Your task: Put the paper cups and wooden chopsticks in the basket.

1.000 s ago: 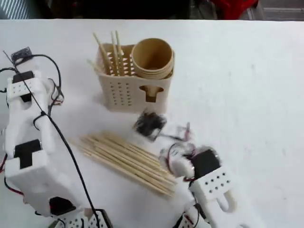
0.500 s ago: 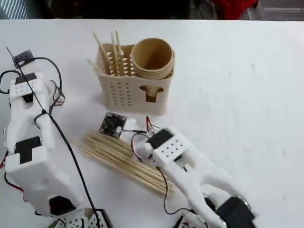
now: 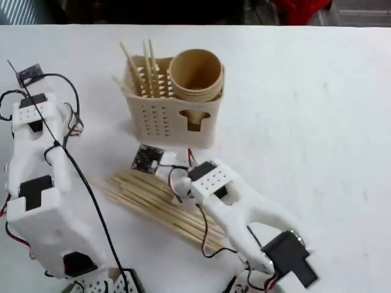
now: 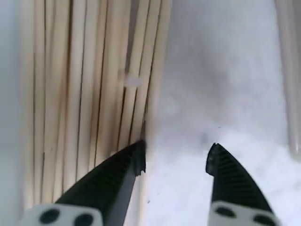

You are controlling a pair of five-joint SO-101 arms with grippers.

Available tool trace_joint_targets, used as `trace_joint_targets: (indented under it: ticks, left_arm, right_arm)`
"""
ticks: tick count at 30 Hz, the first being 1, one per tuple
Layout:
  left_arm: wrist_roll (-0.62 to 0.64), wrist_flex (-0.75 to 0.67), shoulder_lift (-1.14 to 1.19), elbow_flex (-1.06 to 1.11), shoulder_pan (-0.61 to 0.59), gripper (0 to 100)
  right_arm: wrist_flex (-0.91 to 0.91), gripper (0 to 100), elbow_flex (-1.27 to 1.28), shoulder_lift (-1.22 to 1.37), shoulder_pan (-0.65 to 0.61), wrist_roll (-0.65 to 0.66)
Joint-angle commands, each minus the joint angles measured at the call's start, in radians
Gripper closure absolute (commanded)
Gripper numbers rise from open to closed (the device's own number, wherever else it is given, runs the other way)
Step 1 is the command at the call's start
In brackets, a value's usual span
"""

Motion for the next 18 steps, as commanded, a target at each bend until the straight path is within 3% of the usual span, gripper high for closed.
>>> trace_joint_targets:
  ticks: [1, 9, 18]
  left_arm:
    - [0.009, -0.015, -0.008, -0.041, 0.012, 88]
    - [0.009, -0.017, -0.008, -0.041, 0.012, 88]
    - [0.009, -0.017, -0.007, -0.041, 0.01, 88]
  right_arm:
    - [-0.03, 80.7, -0.035, 0.035, 0.015, 0.012]
    - [-0.025, 97.9, -0.044, -0.001, 0.028, 0.012]
    - [0.171, 98.0, -0.049, -0.498, 0.051, -0.106]
